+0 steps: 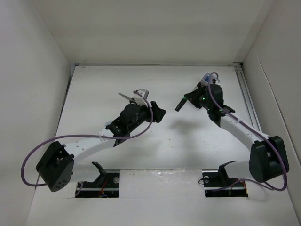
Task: Sort the stationery into containers
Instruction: Place the stationery in the storage box.
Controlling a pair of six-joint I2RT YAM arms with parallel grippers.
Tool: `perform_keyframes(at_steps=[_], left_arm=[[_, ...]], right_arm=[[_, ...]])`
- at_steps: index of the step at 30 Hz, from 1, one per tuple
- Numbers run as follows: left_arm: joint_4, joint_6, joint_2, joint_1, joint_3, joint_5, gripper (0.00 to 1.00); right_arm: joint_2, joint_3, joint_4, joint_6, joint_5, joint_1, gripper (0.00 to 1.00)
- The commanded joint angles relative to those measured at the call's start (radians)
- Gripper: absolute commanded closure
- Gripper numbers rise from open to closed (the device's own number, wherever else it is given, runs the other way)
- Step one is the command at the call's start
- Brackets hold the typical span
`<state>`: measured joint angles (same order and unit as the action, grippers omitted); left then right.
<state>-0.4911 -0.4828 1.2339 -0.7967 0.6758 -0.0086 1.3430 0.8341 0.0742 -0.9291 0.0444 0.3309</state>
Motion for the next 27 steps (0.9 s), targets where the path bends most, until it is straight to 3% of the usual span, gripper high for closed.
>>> perform_keyframes(at_steps=[1,6,9,17,22,27], left_arm=[[-0.047,0.023,-0.042,-0.002,-0.018,-0.039,0.38],[-0.014,0.036,-0.051,-0.002,-0.018,-0.048,0.38],[0.008,0.015,-0.060,-0.002,-0.018,-0.048,0.38],[0.063,-0.034,-0.057,0.007,0.002,-0.018,0.38],[0.063,-0.083,-0.034,0.042,0.002,0.019,0.38],[0.118,-0.094,0.003,0.042,0.033,0.030,0.38]], right_arm=[[-0.065,0.037,-0.008,-0.037,-0.100,-0.078,1.00],[-0.027,0.140,-0.077,-0.046,-0.317,-0.150,1.00],[0.022,0.258,-0.178,-0.065,-0.564,-0.187,1.00],[0.174,0.486,-0.313,-0.019,-0.911,-0.187,1.00],[0.277,0.543,-0.340,0.047,-1.055,-0.130,1.00],[0.378,0.638,-0.434,0.043,-1.081,-0.107,1.00]])
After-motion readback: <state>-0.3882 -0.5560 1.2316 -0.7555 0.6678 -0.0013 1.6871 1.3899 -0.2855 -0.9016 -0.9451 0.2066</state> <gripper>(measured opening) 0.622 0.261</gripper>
